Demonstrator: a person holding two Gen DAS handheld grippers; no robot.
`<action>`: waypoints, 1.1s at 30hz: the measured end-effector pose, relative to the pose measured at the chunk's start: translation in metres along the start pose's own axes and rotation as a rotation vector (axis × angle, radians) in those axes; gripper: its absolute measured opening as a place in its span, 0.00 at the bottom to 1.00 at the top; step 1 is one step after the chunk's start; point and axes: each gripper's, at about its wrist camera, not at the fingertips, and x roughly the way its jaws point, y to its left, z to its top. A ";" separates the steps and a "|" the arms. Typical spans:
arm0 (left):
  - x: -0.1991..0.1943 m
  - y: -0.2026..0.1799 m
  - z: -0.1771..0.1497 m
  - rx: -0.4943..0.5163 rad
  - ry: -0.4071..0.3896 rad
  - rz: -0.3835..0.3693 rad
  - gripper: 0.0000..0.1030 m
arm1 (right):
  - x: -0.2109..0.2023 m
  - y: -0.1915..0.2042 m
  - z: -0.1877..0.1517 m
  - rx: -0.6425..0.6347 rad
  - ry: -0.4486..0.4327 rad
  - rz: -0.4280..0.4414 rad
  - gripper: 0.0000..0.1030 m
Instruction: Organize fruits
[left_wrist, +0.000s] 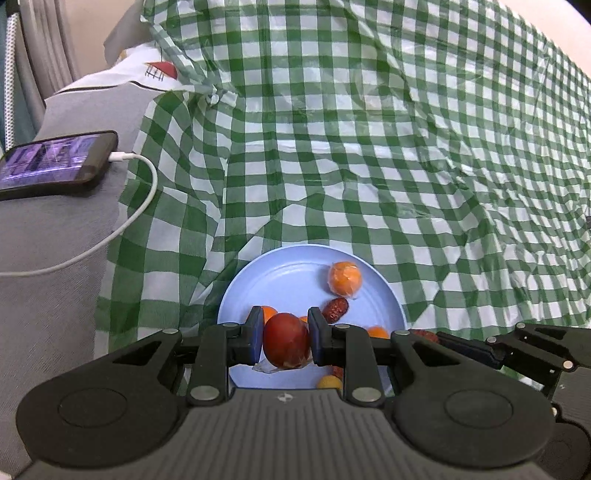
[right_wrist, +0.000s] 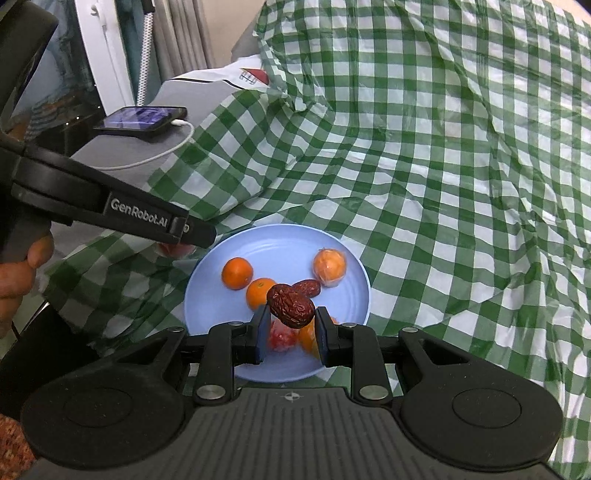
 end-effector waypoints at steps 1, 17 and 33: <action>0.005 0.001 0.002 0.000 0.006 0.002 0.27 | 0.004 -0.001 0.001 -0.001 0.003 -0.001 0.26; 0.061 0.005 0.008 0.039 0.062 0.021 0.28 | 0.057 -0.006 0.007 -0.040 0.071 0.005 0.27; -0.020 -0.003 -0.027 0.009 0.043 0.133 1.00 | -0.014 0.004 -0.011 0.011 0.062 -0.041 0.96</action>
